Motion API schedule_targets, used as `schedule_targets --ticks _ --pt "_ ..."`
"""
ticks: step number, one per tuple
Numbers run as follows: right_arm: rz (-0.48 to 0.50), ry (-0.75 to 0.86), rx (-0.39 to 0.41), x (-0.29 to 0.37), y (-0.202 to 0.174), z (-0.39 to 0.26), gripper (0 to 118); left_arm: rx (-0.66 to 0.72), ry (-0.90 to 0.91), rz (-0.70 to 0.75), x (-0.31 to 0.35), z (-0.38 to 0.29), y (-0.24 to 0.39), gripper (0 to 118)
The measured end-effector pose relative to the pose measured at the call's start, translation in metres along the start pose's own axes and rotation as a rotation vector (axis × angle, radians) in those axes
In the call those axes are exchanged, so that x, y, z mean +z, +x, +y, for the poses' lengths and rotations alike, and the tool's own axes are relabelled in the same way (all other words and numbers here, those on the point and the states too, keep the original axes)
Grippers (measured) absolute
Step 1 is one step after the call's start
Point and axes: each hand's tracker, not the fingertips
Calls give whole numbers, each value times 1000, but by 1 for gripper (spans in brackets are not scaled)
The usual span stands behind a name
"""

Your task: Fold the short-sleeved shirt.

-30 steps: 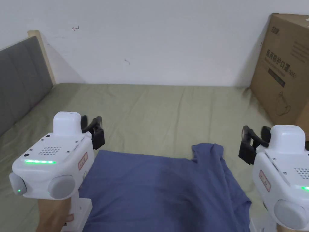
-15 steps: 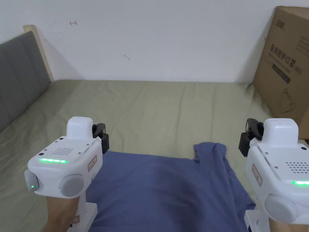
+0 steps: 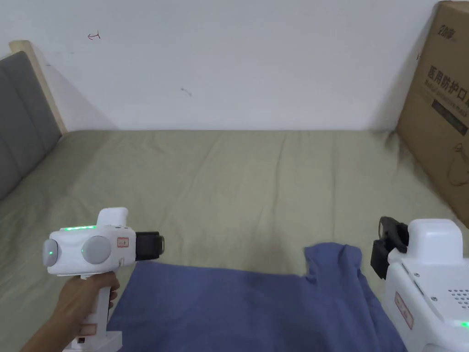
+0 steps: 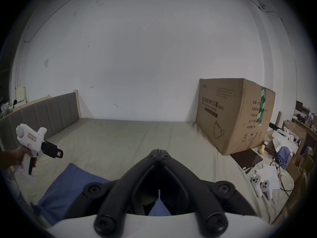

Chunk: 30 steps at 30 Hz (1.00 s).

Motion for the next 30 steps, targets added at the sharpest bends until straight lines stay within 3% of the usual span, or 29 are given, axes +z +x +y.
schedule_targets --ticks 7,9,10,12,13,15,16,17,20,22,23,24,25,26,28,30 --pt "-31 -78 -3 -40 10 -26 0 -39 -144 88 -91 1 -19 111" --pt "-42 -100 -7 -48 15 -34 0 -85 -134 147 -110 -1 -21 105" --pt "-47 -111 -8 -51 17 -38 0 -86 -148 150 -117 -4 -21 98" --pt "-53 -137 -7 -57 21 -45 0 -109 -196 152 -128 -15 -17 66" --pt "-57 -147 -6 -59 23 -48 0 -114 -216 131 -132 -19 -15 65" --pt "-61 -170 -14 -64 29 -54 0 -117 -144 149 -125 -22 -11 47" --pt "-64 -181 -20 -65 31 -56 0 -117 -140 139 -123 -22 -9 30" --pt "-67 -190 -30 -68 35 -58 0 -118 -153 116 -121 -24 -6 2" --pt "-83 -262 -70 -79 49 -65 3 -138 -118 111 -108 -23 0 2" --pt "-72 -349 -97 -94 62 -72 40 -99 -53 77 -89 -24 1 2" --pt "-61 -392 -104 -103 69 -75 73 -82 -26 65 -78 -23 0 2" --pt "-38 -444 -112 -113 75 -81 98 -69 -2 52 -67 -22 0 2" --pt "-37 -482 -111 -123 78 -87 112 -65 -10 40 -58 -23 -1 2" --pt "-20 -533 -120 -135 82 -94 116 -65 -1 31 -50 -23 -2 2" --pt "18 -587 -130 -152 88 -108 114 -75 6 25 -39 -22 -2 2" --pt "-13 -632 -125 -168 91 -122 112 -91 20 27 -29 -24 -2 2"
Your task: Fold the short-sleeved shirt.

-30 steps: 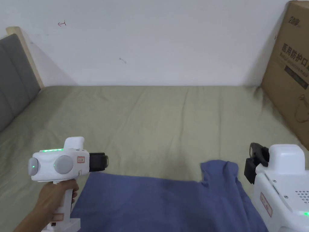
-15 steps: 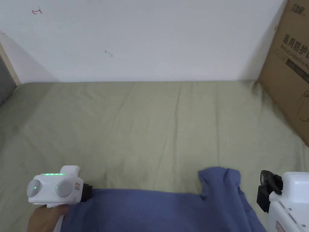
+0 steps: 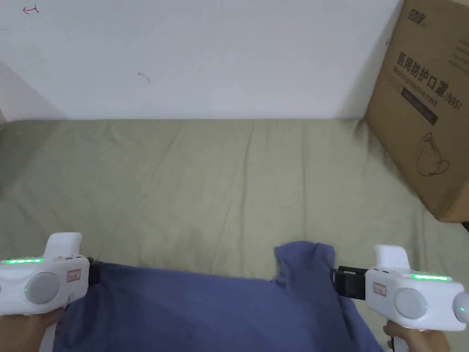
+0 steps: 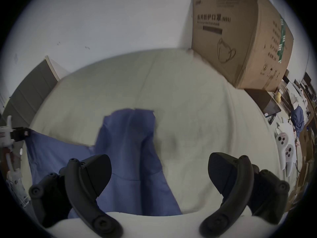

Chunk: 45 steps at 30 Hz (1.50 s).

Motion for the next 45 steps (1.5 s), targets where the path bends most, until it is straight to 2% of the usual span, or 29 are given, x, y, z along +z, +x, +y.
schedule_targets --ticks 3,4,5,6,8,11,13,14,15,16,21,25,27,28,32,34,36,40,44,45 --pt "-19 -62 15 -25 2 -6 107 -13 -3 8 8 0 3 2" --pt "-39 -78 28 -31 -1 -9 97 -13 -6 8 7 -1 2 2" --pt "-57 -97 55 -38 -4 -12 78 -13 -7 8 -3 0 -4 2" --pt "-55 -118 79 -44 -6 -15 66 -14 -11 8 -5 0 -6 2" --pt "-54 -156 73 -56 -10 -20 61 -15 -14 6 -7 -2 -6 2" --pt "-61 -126 75 -55 -15 -27 52 -9 -18 -1 -7 -3 -4 2" --pt "-38 -117 66 -48 -16 -28 33 0 -19 -2 -9 -6 -5 2" --pt "-46 -119 77 -46 -19 -29 13 4 -21 -3 -9 -7 -6 2" --pt "-62 -120 116 -45 -22 -30 2 9 -23 -2 -8 -9 -7 2" --pt "-85 -116 156 -41 -24 -30 2 12 -23 -1 -7 -11 -7 2" --pt "-65 -13 108 -5 -21 -22 1 41 -13 -2 11 -17 -12 2" --pt "-59 85 132 42 -18 -4 1 67 21 -6 40 -15 -13 2" --pt "-46 150 118 70 -15 9 1 86 65 -13 57 -13 -13 2" --pt "-38 181 106 83 -14 16 1 91 87 -14 37 -13 -11 2" --pt "1 334 79 141 -13 48 1 93 190 -10 50 18 -33 2" --pt "31 417 52 169 -14 64 1 94 248 -7 144 32 -24 2" --pt "46 503 65 202 -20 81 1 87 311 13 181 44 -26 2" --pt "66 629 69 256 -30 119 1 51 412 46 226 90 -28 2" --pt "51 747 94 298 -40 158 1 43 518 82 246 168 -50 2" --pt "53 768 91 307 -42 168 1 44 531 80 269 161 -34 2"
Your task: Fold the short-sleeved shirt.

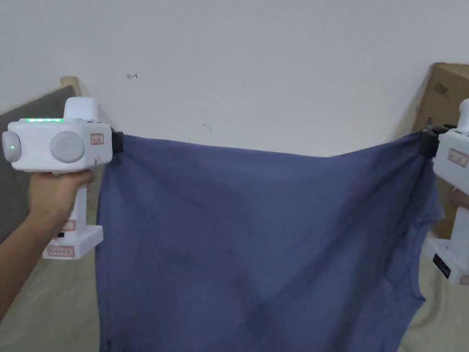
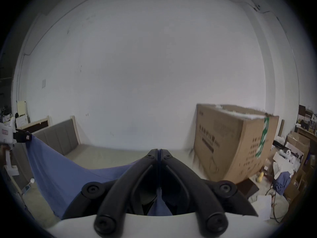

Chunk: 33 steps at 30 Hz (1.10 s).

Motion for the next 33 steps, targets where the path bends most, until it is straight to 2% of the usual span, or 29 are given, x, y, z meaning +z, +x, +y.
schedule_targets --ticks 8,15,22,27,33 --pt "6 110 -41 -24 8 74 1 3 108 10 4 69 8 2" --pt "-4 148 -33 -52 10 98 1 -18 164 13 -24 98 16 2" --pt "7 114 -44 -88 21 44 1 -69 99 16 -79 62 24 2" --pt "14 -9 -54 -111 24 -26 1 -36 11 4 -118 4 25 2" --pt "11 -165 -83 -114 27 -114 1 -58 -102 -11 -128 -84 27 2"
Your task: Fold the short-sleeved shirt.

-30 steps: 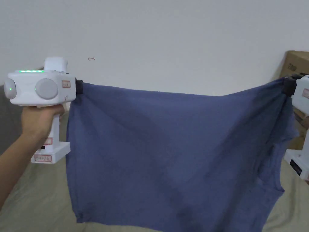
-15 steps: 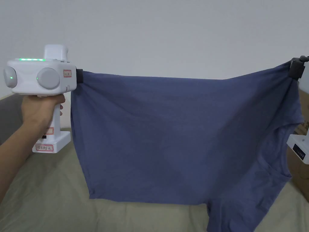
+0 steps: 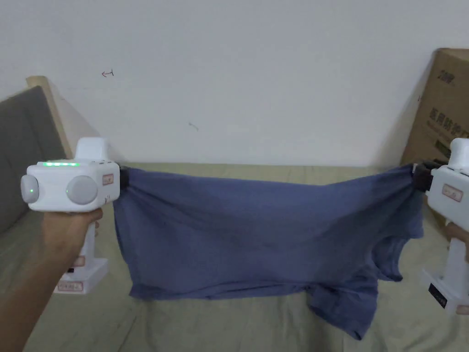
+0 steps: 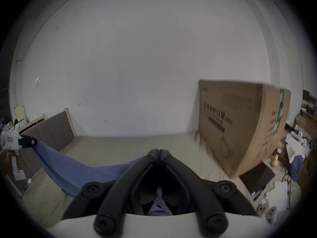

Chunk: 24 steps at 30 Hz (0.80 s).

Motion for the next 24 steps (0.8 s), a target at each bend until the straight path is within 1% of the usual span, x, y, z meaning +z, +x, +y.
schedule_targets --ticks 4,8,12,16,22,24 --pt "7 -75 5 19 3 -47 1 7 -73 -16 12 -54 -2 2" --pt "24 -139 -7 60 4 -91 1 -8 -159 -16 37 -105 -5 2" --pt "37 -205 -13 104 5 -132 1 12 -221 -18 59 -162 -20 2" --pt "53 -263 -30 139 13 -170 1 6 -302 -8 96 -213 -27 2" --pt "57 -321 -64 202 12 -213 1 21 -363 -3 149 -266 -33 2" --pt "42 -355 -81 219 14 -225 1 19 -378 0 165 -281 -33 2"
